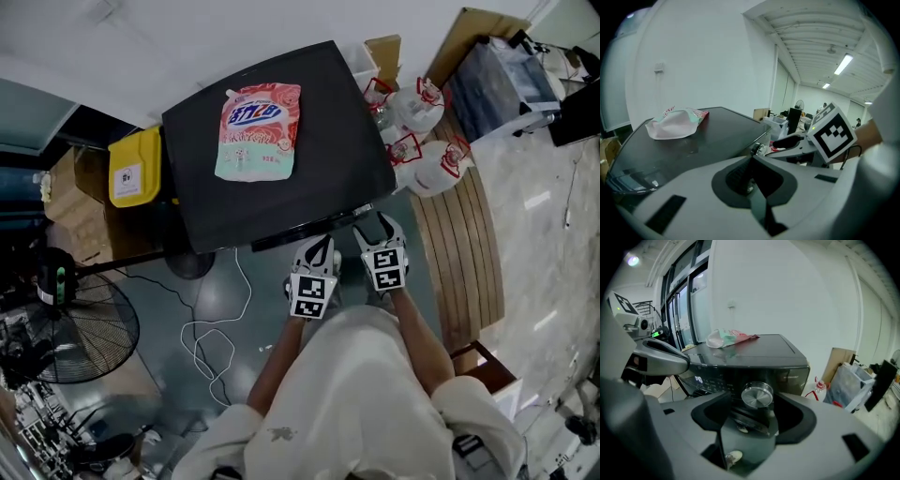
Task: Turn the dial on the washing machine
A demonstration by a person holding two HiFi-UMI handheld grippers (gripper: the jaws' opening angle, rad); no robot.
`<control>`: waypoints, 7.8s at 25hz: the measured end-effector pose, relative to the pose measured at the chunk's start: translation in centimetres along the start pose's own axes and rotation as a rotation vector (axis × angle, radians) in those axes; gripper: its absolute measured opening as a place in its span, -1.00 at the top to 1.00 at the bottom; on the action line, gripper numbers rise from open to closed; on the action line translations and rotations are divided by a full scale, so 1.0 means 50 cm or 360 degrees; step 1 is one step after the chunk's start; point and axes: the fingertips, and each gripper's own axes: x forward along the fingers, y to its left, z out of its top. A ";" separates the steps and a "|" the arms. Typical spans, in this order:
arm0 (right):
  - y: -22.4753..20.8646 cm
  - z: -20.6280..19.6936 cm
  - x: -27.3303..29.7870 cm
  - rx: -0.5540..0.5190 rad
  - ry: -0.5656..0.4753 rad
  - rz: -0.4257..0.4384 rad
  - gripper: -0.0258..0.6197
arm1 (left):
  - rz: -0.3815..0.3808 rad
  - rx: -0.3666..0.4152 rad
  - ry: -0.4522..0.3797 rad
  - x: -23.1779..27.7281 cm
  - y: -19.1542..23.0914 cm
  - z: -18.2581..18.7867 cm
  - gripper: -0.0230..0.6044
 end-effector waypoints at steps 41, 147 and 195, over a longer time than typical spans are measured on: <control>-0.022 -0.022 0.085 0.0253 0.0067 0.0104 0.05 | 0.0135 -0.0059 0.0072 0.002 0.015 -0.040 0.89; -0.020 -0.024 0.090 0.0021 0.0147 -0.0017 0.05 | 0.0123 -0.0101 0.0082 0.000 -0.003 -0.063 0.89; -0.028 -0.015 0.080 0.0982 -0.0004 0.0440 0.06 | 0.0139 -0.0111 0.0058 -0.009 -0.024 -0.055 0.89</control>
